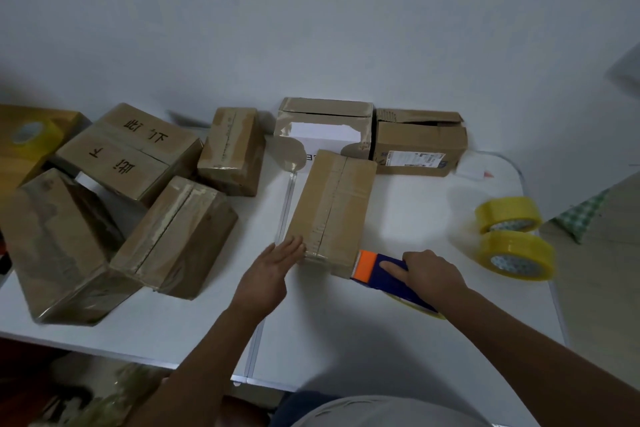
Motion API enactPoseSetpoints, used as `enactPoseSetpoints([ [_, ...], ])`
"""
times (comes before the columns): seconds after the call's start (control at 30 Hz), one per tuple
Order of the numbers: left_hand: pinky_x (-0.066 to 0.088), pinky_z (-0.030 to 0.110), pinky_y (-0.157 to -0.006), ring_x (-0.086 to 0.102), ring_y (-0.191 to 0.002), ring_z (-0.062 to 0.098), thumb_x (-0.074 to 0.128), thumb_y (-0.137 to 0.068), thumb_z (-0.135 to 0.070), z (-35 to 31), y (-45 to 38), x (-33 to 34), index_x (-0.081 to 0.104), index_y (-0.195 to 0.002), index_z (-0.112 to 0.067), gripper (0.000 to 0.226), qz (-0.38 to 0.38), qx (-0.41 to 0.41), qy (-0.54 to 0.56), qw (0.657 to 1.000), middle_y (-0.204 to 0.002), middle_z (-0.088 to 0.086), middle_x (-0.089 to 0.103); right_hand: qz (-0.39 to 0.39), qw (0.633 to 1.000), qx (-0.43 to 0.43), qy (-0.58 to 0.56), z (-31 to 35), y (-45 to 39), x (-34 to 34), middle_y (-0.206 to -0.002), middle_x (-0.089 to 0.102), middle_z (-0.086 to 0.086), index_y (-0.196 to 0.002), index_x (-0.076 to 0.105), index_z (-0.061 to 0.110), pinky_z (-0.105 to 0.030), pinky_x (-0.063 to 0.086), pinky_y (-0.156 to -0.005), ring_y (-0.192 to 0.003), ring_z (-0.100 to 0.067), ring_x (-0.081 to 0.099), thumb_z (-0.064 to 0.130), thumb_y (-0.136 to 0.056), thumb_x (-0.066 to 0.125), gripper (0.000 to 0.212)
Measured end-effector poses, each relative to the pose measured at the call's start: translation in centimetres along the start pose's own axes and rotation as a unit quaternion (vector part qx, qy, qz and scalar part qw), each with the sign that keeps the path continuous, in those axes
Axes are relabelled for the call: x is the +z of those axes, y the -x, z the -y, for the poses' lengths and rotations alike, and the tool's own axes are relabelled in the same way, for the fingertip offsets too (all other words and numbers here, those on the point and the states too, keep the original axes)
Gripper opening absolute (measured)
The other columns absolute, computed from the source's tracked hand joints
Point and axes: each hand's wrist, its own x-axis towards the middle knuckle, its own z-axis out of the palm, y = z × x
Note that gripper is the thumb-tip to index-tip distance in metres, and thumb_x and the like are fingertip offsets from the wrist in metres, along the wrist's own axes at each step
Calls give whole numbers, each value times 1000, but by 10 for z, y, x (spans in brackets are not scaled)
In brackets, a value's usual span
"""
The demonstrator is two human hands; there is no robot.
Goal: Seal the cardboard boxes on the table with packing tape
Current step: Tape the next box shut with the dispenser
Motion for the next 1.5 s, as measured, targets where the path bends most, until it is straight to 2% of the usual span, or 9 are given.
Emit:
enactPoseSetpoints([
  [0.1, 14, 33, -121, 39, -142, 16, 49, -74, 19, 5, -10, -11, 53, -142, -14, 75, 11, 2, -36, 999, -152, 1, 43, -3, 1000, -4, 1, 0, -1, -1, -74, 49, 3, -88, 51, 18, -26, 42, -67, -69, -15, 53, 68, -94, 32, 54],
  [0.2, 27, 36, -117, 55, -129, 22, 53, -76, 17, -9, -30, -23, 63, -133, -15, 66, -11, 34, -33, 999, -143, 2, 56, -1, 1000, -5, 1, -1, 1, -1, -76, 50, 1, -88, 52, 16, -27, 41, -66, -69, -16, 52, 67, -94, 32, 54],
  [0.27, 31, 35, -117, 42, -139, 22, 53, -84, 12, -25, -49, -20, 49, -146, -21, 70, 10, 63, -20, 998, -153, -3, 44, -3, 1000, -7, -3, -1, 2, -1, -77, 51, 1, -91, 55, 15, -27, 41, -65, -69, -16, 53, 67, -94, 33, 57],
  [0.33, 15, 32, -121, 16, -151, 18, 51, -96, -2, -40, -70, -10, 26, -156, -25, 69, 60, 79, -38, 994, -164, -6, 18, -3, 1000, -5, -9, -2, 4, 0, -79, 51, 1, -95, 57, 13, -27, 42, -66, -70, -17, 53, 67, -94, 33, 60],
  [0.43, -7, 40, -123, -15, -151, 15, 24, -107, -42, -51, -87, 8, 3, -158, -28, 57, 108, 72, -61, 990, -165, -8, -11, -8, 1000, -2, -15, -5, 5, 4, -80, 52, 1, -96, 57, 14, -27, 42, -64, -70, -17, 54, 68, -93, 34, 59],
  [0.53, -7, 48, -122, -24, -149, 15, 5, -100, -57, -46, -84, 25, -12, -156, -33, 63, 114, 65, -122, 984, -162, -9, -23, -19, 1000, -3, -21, -16, 7, 6, -79, 53, 2, -95, 55, 17, -28, 40, -60, -70, -17, 54, 71, -91, 35, 58],
  [0.73, -7, 48, -122, -25, -149, 16, -7, -94, -61, -43, -88, 29, -19, -152, -36, 65, 116, 59, -143, 981, -161, -10, -26, -53, 998, -34, -3, -36, 12, 8, -84, 61, -3, -97, 55, 18, -31, 37, -57, -76, -22, 60, 73, -89, 35, 60],
  [1.33, -11, 47, -120, -23, -149, 13, 8, -92, -70, -46, -87, 29, -22, -149, -39, 72, 113, 41, -114, 986, -160, -13, -27, -7, 998, -3, -56, -66, 17, 4, -78, 56, 2, -89, 55, 19, -27, 39, -56, -68, -15, 54, 73, -88, 38, 56],
  [1.5, -9, 47, -121, -22, -149, 12, 23, -96, -68, -53, -75, 39, -20, -151, -39, 75, 70, -37, -95, 992, -157, -16, -30, 66, 983, 16, -173, -76, 22, -2, -99, 62, -5, -109, 46, 18, -29, 45, -63, -80, -16, 59, 48, -93, 49, 35],
])
